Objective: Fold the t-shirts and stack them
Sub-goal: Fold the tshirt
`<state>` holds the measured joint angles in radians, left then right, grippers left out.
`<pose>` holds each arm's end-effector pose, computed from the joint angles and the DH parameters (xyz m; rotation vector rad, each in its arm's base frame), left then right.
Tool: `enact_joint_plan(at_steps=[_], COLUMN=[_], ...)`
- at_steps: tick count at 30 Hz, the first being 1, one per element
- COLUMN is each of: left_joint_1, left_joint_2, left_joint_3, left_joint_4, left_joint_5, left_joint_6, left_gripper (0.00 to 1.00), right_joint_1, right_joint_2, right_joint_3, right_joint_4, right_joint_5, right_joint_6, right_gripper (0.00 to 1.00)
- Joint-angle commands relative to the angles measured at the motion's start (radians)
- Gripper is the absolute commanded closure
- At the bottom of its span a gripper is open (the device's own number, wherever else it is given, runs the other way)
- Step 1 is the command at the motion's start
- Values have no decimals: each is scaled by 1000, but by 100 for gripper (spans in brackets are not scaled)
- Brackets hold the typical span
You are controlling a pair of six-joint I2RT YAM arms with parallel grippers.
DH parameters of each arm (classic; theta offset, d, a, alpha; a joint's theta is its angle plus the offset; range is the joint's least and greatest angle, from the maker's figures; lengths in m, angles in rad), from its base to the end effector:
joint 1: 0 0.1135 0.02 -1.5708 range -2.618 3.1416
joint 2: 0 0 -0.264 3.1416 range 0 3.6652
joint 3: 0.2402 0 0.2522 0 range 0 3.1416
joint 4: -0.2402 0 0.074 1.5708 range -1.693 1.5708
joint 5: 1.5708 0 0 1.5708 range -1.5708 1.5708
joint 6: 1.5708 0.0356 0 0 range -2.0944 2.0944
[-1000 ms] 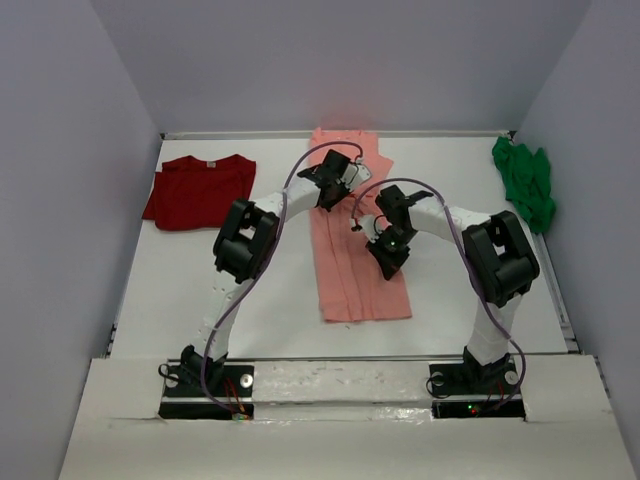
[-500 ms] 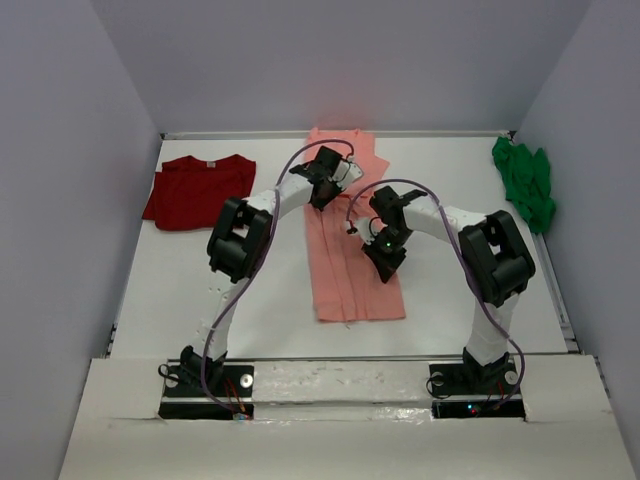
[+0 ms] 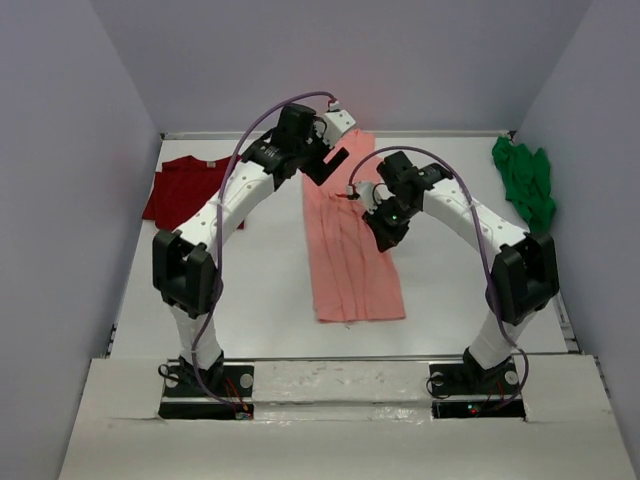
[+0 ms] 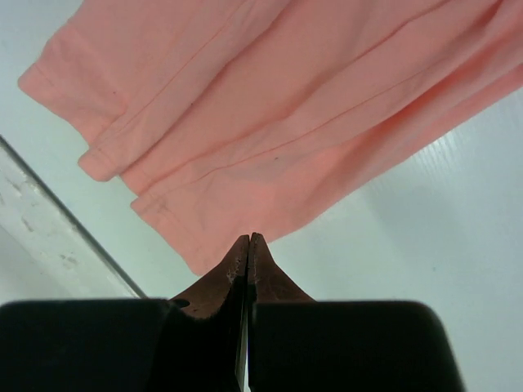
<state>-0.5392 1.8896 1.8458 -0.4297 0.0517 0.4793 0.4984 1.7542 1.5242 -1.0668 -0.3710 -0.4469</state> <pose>0.3831 -0.2314 0.3635 1.0250 1.7694 -0.0903 0.3007 0.1783 0.2725 -1.3534 2.4862 0.5409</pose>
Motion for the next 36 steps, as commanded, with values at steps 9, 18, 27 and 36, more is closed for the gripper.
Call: enact_joint_plan(at_steps=[9,18,27,36], left_joint_1=[155,346,498,486], left_joint_2=[-516,-845,-1217,-1313], left_joint_3=[-653,-1071,-1420,-1418], left_joint_4=[230,465,745,643], left_joint_5=[305,695,959,812], left_joint_6=[-112,-289,-701,-660], left_gripper=[1,9,1,6], right_joint_1=[-1,-37,-181,-248], right_joint_2=[-293,-492,-527,-535], right_joint_3=[-337,-507,-506,-506], right_joint_4=[232,317,340,318], right_joint_5=[214,254,179,37], right_joint_6=[70,137,206,274], right_gripper=[58,100,82,66])
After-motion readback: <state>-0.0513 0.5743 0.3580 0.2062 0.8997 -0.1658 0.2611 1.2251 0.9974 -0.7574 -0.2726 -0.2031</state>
